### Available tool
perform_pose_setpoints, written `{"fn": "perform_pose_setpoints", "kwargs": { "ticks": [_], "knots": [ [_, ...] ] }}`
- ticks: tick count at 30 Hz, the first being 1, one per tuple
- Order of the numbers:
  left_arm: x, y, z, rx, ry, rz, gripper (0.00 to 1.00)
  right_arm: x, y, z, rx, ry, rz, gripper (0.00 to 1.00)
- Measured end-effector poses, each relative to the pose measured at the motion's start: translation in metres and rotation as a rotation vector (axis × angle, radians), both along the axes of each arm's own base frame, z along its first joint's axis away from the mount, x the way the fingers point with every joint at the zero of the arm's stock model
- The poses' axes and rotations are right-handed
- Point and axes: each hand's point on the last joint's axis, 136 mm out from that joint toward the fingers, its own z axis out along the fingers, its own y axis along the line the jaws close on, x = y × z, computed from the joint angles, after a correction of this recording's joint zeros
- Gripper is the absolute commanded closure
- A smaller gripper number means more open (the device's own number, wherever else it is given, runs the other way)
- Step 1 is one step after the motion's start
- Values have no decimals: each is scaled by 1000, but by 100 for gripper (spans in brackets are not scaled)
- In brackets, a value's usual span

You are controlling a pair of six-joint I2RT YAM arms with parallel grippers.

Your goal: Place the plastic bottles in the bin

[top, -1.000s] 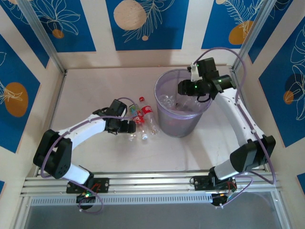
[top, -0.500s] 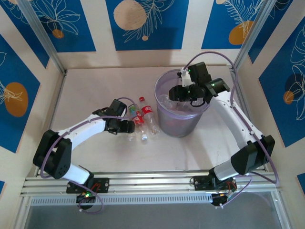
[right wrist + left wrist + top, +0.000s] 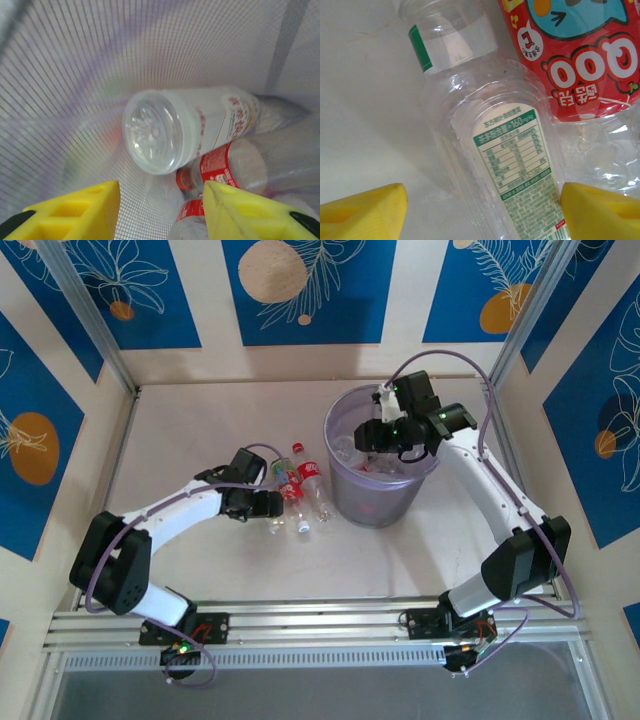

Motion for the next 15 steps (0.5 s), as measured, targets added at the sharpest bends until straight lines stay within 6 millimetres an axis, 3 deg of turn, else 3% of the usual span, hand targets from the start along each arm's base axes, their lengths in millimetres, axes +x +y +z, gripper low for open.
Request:
{"fn": "perform_pose_setpoints", "kwargs": {
  "ticks": [4, 10, 14, 15],
  "knots": [
    [0, 0, 0, -1, 0, 4, 33, 9, -12, 22, 25, -62, -37, 48],
    [1, 0, 2, 5, -3, 2, 36, 9, -27, 42, 47, -115, -71, 47],
    [1, 1, 2, 8, -3, 4, 0, 9, -27, 43, 48, -117, -70, 46],
    [0, 1, 1, 8, 2, 7, 0, 9, -27, 43, 48, -117, -70, 46]
  ]
}}
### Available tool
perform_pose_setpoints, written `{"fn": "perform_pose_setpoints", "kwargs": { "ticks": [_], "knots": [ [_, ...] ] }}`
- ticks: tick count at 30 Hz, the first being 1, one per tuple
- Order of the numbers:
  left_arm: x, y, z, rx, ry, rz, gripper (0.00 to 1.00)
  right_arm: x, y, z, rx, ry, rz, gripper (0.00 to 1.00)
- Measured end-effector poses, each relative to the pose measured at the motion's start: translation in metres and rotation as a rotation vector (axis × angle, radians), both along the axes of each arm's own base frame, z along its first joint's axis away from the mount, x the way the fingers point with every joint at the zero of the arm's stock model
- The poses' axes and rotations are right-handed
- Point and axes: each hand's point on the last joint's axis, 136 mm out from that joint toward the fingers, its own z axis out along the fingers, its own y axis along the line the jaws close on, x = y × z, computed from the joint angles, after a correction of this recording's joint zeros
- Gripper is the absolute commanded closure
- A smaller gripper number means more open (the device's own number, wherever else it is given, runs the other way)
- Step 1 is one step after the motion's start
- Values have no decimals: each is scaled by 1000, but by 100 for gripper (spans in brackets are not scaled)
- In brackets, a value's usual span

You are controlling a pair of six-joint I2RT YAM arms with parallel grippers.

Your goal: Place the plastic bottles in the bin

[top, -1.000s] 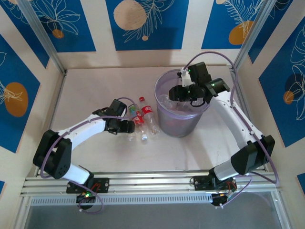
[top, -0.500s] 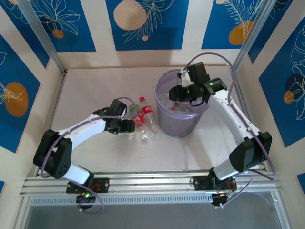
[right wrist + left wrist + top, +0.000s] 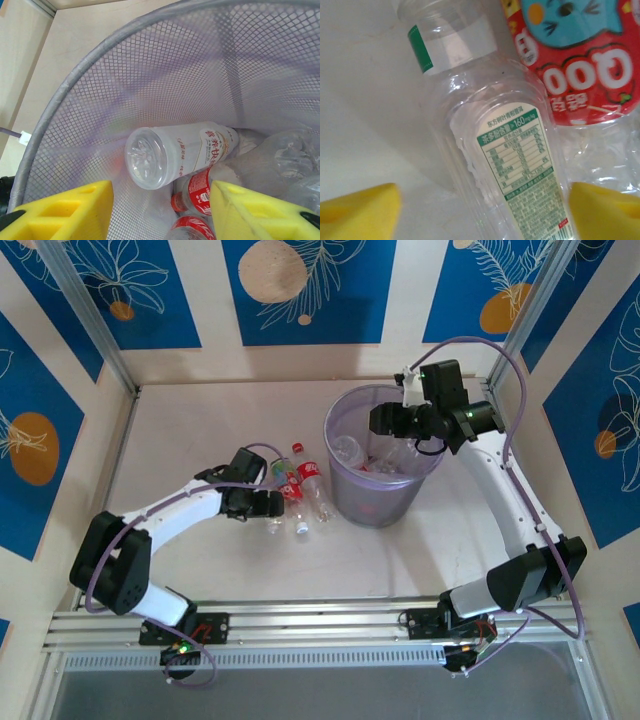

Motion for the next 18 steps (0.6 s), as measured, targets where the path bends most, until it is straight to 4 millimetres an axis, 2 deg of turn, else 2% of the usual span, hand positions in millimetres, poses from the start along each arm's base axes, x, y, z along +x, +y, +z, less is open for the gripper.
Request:
{"fn": "perform_pose_setpoints", "kwargs": {
  "ticks": [11, 18],
  "knots": [
    [-2, -3, 0, -21, 11, 38, 0, 1, -2, 0, 0, -1, -5, 46],
    [-18, -8, -29, 18, 89, 26, 1, 1, -2, 0, 1, -1, -5, 46]
  ]
}}
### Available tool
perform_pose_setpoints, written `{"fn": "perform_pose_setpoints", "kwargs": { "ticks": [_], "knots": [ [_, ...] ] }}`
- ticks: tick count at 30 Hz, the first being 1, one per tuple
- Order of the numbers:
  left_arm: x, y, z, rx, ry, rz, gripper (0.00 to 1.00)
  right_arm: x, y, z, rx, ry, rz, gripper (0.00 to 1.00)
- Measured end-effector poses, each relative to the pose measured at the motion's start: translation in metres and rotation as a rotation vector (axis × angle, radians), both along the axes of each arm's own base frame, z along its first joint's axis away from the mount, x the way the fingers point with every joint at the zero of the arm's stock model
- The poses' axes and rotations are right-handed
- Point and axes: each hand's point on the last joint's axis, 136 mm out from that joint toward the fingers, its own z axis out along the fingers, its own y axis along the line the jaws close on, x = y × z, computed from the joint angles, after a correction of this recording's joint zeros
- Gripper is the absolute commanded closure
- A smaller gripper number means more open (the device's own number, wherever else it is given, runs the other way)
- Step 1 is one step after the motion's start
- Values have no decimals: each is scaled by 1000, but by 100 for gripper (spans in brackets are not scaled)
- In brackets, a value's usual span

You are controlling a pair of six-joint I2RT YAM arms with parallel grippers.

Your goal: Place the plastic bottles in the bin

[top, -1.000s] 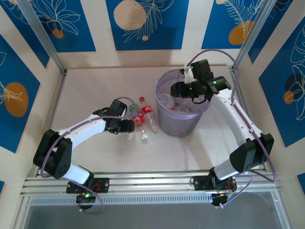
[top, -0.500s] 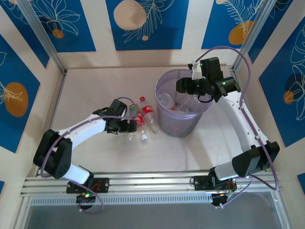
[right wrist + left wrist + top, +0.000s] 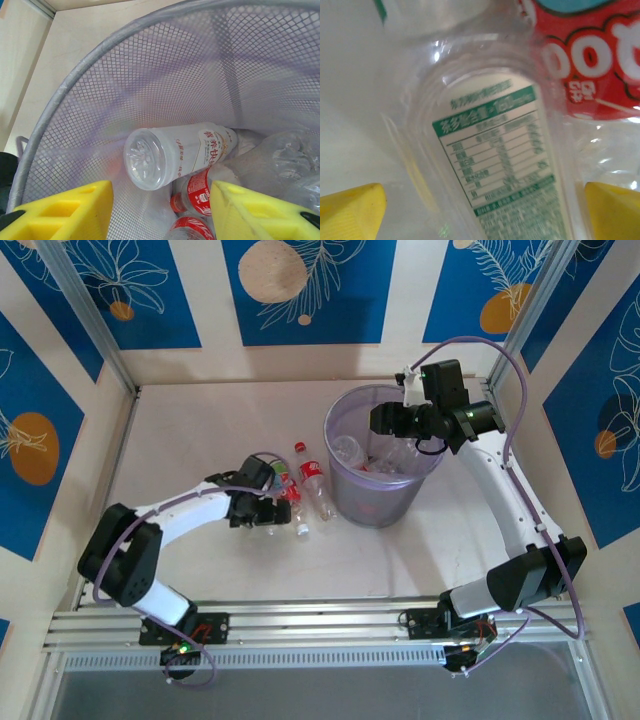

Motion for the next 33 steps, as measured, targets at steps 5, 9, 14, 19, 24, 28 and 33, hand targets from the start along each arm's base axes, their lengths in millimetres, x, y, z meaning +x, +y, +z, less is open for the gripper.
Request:
{"fn": "perform_pose_setpoints", "kwargs": {
  "ticks": [5, 9, 14, 19, 24, 28, 33],
  "knots": [
    [-9, 8, -10, 33, 34, 12, 15, 0, 0, 0, 0, 0, 0, 46],
    [-10, 12, -9, 52, 30, 17, 27, 0, 0, 0, 1, 0, 1, 46],
    [-7, 14, -2, 56, 1, 13, 36, 0, 1, 0, 3, 0, 2, 46],
    [-4, 13, 9, 46, -40, -15, 43, 0, 1, 0, 2, 1, 2, 46],
    [8, 6, 42, 16, -162, -102, 58, -5, 5, 12, 19, -2, 15, 46],
    [24, -6, 90, -51, -343, -182, 70, -12, 25, 42, 81, -49, 67, 46],
    [29, -24, 142, -174, -520, -263, 86, -30, 62, 67, 136, -80, 165, 45]
  ]
}}
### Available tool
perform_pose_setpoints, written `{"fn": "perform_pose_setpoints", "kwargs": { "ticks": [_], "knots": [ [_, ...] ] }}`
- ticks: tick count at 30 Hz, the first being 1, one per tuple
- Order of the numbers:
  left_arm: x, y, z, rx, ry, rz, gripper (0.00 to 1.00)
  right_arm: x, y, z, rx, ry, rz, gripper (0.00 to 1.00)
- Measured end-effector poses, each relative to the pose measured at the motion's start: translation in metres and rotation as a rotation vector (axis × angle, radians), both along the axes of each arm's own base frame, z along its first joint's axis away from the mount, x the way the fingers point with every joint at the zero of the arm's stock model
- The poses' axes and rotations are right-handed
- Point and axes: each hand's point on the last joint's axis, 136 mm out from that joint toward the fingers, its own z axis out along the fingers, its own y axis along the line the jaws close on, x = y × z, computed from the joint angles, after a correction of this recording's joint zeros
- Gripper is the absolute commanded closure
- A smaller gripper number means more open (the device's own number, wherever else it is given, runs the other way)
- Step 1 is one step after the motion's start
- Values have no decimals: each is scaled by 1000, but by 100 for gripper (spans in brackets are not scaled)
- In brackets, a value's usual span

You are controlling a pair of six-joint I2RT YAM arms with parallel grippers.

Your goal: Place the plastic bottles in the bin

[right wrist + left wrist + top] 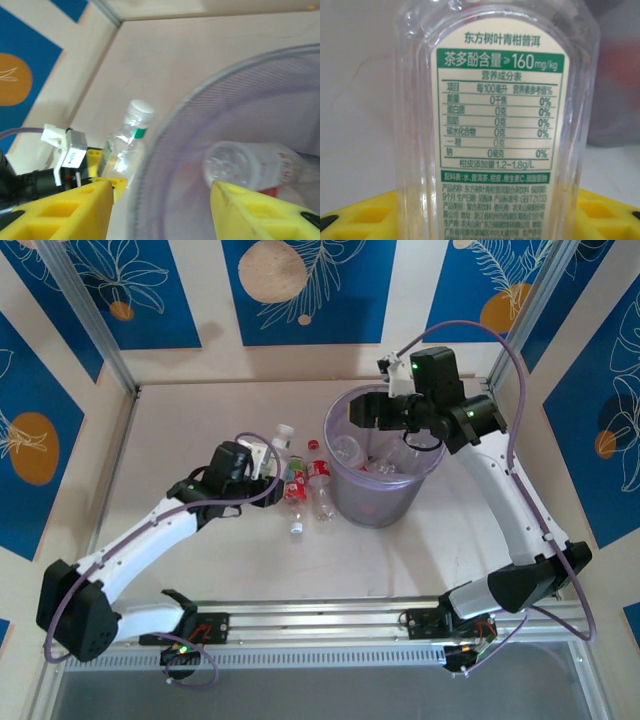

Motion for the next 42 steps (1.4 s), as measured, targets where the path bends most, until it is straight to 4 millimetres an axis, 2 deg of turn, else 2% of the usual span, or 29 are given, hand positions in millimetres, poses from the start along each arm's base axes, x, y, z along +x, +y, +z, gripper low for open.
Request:
{"fn": "perform_pose_setpoints", "kwargs": {
  "ticks": [3, 6, 12, 17, 21, 23, 29, 30, 35, 39, 42],
  "knots": [
    [0, -11, 22, -68, -65, -53, 99, -4, 22, 12, 26, -17, 50, 40],
    [-1, -20, 41, -131, -127, -96, 100, -1, 41, 14, 44, -10, 87, 34],
    [-6, -34, 62, -234, -208, -170, 100, 17, 74, -9, 42, 55, 133, 25],
    [-7, -42, 72, -282, -244, -212, 100, 27, 96, -27, 49, 101, 175, 25],
    [-7, -47, 82, -312, -276, -236, 100, 30, 107, -33, 58, 126, 200, 32],
    [-7, -48, 83, -318, -282, -241, 100, 31, 111, -34, 67, 136, 210, 42],
    [-7, -50, 82, -322, -277, -252, 100, 29, 115, -27, 84, 129, 224, 56],
    [-7, -51, 82, -323, -277, -252, 91, 29, 115, -26, 85, 128, 226, 58],
    [-7, -50, 82, -316, -284, -257, 1, 29, 116, -25, 84, 120, 230, 64],
    [-11, -48, 87, -317, -301, -262, 0, 33, 115, -16, 85, 84, 224, 67],
    [-21, -42, 98, -331, -334, -264, 0, 38, 112, 2, 98, 25, 216, 68]
  ]
}}
